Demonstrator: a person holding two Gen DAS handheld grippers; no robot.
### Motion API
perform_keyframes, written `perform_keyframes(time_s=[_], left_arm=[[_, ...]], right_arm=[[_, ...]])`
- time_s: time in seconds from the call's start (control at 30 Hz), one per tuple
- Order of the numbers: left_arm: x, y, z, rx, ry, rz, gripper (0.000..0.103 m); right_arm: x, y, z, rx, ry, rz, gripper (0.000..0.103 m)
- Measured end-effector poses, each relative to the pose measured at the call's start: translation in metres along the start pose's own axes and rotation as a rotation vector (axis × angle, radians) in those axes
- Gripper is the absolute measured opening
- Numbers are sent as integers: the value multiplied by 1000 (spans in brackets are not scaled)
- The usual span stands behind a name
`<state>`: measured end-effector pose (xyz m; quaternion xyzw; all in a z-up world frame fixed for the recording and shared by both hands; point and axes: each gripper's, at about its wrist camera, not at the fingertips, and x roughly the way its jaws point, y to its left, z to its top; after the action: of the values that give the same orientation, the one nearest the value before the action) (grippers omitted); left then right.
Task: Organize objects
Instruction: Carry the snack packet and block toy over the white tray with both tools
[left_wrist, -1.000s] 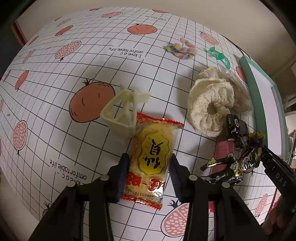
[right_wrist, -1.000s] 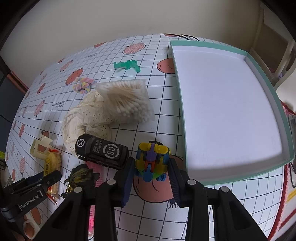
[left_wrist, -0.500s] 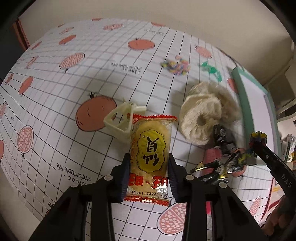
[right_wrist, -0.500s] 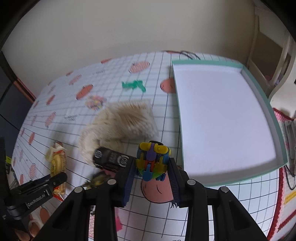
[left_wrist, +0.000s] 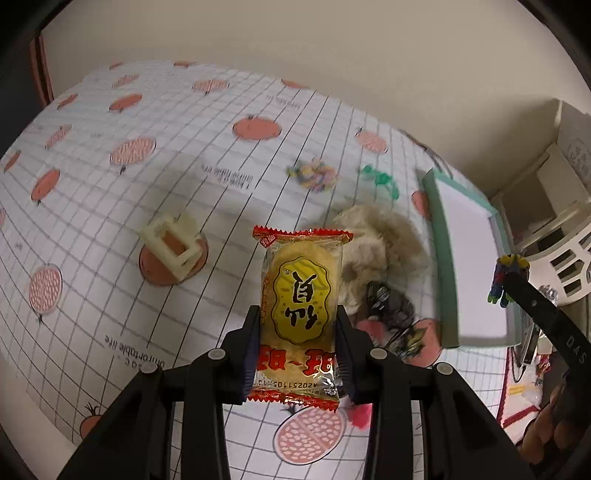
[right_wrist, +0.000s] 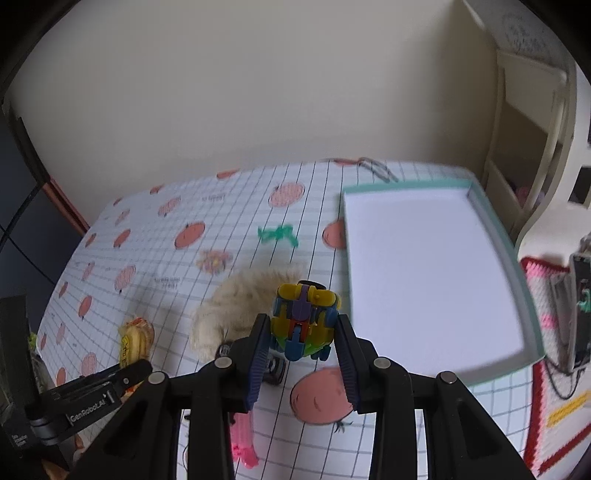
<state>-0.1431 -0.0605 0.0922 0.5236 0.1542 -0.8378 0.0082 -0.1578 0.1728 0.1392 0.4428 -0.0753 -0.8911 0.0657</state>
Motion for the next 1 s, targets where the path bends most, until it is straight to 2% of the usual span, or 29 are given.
perform_keyframes(time_s=[0.1, 0.3, 0.53, 0.67, 0.77, 1.0], left_arm=[[-10, -15, 8, 20, -39, -19, 39], [-21, -59, 27, 100, -117, -5, 39], [-5, -109, 42, 158, -125, -47, 39], [3, -129, 48, 177, -134, -57, 39], [8, -144, 53, 192, -151, -66, 39], [26, -174, 60, 209, -169, -94, 39]], right_arm=[[-4, -4, 12, 22, -25, 18, 38], [-5, -14, 30, 49, -75, 39, 38], [8, -38, 37, 64, -86, 14, 38], [14, -62, 42, 107, -98, -1, 38], [17, -74, 48, 118, -124, -53, 38], [25, -101, 57, 137, -156, -68, 38]])
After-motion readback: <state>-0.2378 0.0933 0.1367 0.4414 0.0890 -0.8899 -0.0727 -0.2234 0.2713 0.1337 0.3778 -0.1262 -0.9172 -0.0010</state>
